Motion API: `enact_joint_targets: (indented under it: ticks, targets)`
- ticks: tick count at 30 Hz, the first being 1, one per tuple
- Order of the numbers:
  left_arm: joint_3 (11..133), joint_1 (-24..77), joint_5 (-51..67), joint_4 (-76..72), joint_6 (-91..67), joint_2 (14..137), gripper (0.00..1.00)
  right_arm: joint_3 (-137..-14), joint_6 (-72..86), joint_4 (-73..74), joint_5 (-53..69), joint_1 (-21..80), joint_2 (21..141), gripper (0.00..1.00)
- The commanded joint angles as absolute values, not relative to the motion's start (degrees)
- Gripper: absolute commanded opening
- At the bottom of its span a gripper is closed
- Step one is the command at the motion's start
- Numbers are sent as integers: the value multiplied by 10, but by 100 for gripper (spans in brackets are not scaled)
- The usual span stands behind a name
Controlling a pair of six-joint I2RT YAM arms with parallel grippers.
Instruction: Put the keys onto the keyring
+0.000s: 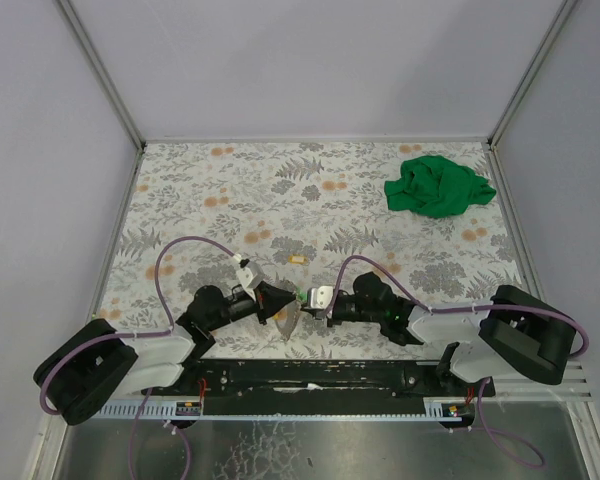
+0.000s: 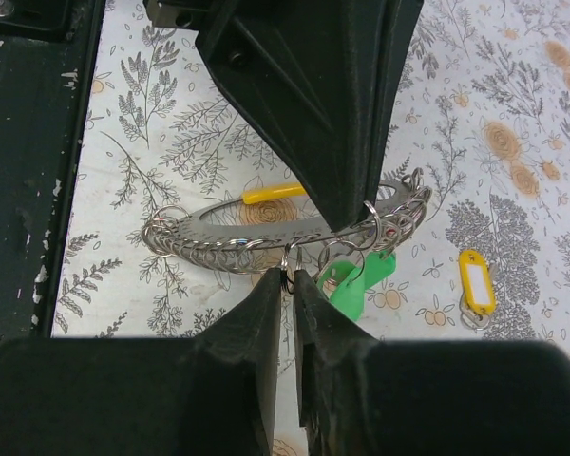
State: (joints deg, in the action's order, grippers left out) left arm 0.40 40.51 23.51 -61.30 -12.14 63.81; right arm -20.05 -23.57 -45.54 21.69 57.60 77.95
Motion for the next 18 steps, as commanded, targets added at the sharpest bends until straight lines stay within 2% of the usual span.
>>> enact_joint_targets:
  ticks: [1, 10, 13, 18]
  targets:
    - [18, 410, 243, -681, -134, 643, 0, -216, -242, -479, 206, 584, 786, 17]
    - [19, 410, 228, -663, -132, 636, 0, -215, -249, -449, 179, 584, 751, 1]
    - [20, 410, 218, -650, -130, 630, 0, -222, -257, -416, 175, 585, 731, 0]
    - [22, 410, 206, -613, -120, 609, 11, -232, -274, -381, 162, 585, 703, 0]
